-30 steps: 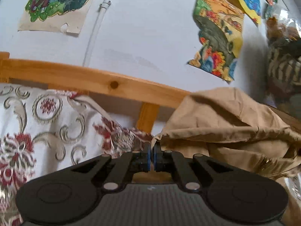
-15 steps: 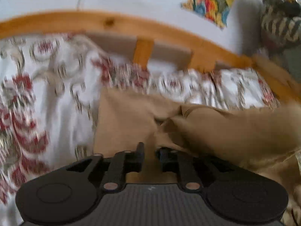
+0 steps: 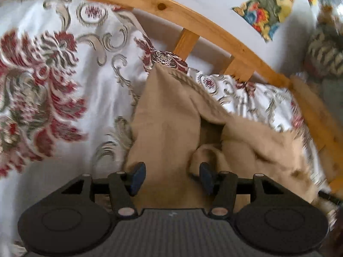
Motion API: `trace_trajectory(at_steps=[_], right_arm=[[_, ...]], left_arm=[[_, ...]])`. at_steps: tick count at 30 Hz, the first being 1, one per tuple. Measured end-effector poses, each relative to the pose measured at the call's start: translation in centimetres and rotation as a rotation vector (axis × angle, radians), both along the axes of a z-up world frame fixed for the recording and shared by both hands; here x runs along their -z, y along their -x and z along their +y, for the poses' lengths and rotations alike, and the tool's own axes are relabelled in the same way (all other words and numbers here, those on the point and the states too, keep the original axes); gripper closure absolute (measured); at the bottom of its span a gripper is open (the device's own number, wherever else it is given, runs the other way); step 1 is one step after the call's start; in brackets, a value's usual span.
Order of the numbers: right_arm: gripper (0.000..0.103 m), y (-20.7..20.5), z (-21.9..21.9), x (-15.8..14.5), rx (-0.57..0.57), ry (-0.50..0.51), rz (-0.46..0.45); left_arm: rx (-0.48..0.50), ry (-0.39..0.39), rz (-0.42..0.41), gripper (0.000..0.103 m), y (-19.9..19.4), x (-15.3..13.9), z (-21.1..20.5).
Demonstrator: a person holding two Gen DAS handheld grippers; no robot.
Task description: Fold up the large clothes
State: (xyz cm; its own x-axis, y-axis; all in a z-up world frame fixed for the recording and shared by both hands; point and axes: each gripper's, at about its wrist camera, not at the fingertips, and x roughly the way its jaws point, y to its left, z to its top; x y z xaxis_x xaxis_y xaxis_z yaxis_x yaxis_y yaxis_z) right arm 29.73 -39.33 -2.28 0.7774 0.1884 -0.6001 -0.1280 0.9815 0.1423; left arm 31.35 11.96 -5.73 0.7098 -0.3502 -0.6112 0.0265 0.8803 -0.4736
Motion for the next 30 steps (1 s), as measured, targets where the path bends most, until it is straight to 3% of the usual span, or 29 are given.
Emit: trace_trajectory(at_steps=[3, 6, 9, 10, 12, 14, 16, 19, 21, 23, 25, 26, 28, 30], right_arm=[[0.011, -0.2, -0.4, -0.8, -0.022, -0.156, 0.003], [0.011, -1.7, 0.6, -1.0, -0.074, -0.261, 0.071], [0.003, -3.1, 1.1, -0.3, -0.078, -0.369, 0.141], [0.002, -3.6, 1.0, 0.0, -0.061, -0.418, 0.163], [0.002, -4.6, 0.8, 0.5, -0.023, -0.51, 0.202], [0.009, -5.5, 0.6, 0.1, 0.045, -0.547, 0.222], [0.014, -5.2, 0.8, -1.7, 0.072, -0.511, 0.165], [0.014, -3.7, 1.9, -4.6, 0.017, -0.35, 0.04], [0.014, -4.0, 2.7, -4.2, -0.052, -0.36, 0.123], [0.015, -4.8, 2.6, -2.3, -0.06, -0.494, 0.261], [0.017, -5.5, 1.9, 0.3, 0.04, -0.656, 0.358], [0.017, -5.8, 1.4, 1.4, 0.102, -0.728, 0.378], [0.018, -6.8, 0.9, 2.6, 0.207, -0.745, 0.381], [0.036, -8.1, 1.2, 3.1, 0.245, -0.732, 0.371]], left_arm=[[0.001, 0.142, 0.011, 0.042, -1.1, 0.0, 0.0], [0.004, 0.206, 0.11, 0.033, -2.8, 0.6, -0.6], [-0.038, 0.244, 0.195, 0.033, -3.9, 1.6, -0.9], [-0.059, 0.245, 0.21, 0.035, -4.1, 1.9, -0.9], [-0.093, 0.252, 0.242, 0.057, -4.5, 2.2, -0.7], [-0.098, 0.232, 0.266, 0.069, -4.8, 2.1, -0.7], [-0.084, 0.197, 0.263, 0.074, -5.0, 1.8, -1.1], [-0.069, 0.165, 0.236, 0.079, -4.5, 1.4, -1.3], [-0.067, 0.147, 0.232, 0.082, -4.5, 1.2, -1.5], [-0.075, 0.147, 0.24, 0.082, -4.4, 1.4, -1.5], [-0.091, 0.155, 0.254, 0.084, -4.7, 1.5, -1.4], [-0.098, 0.161, 0.255, 0.085, -4.7, 1.6, -1.3], [-0.112, 0.146, 0.249, 0.09, -4.9, 1.7, -1.3], [-0.133, 0.119, 0.223, 0.095, -4.8, 1.3, -1.5]])
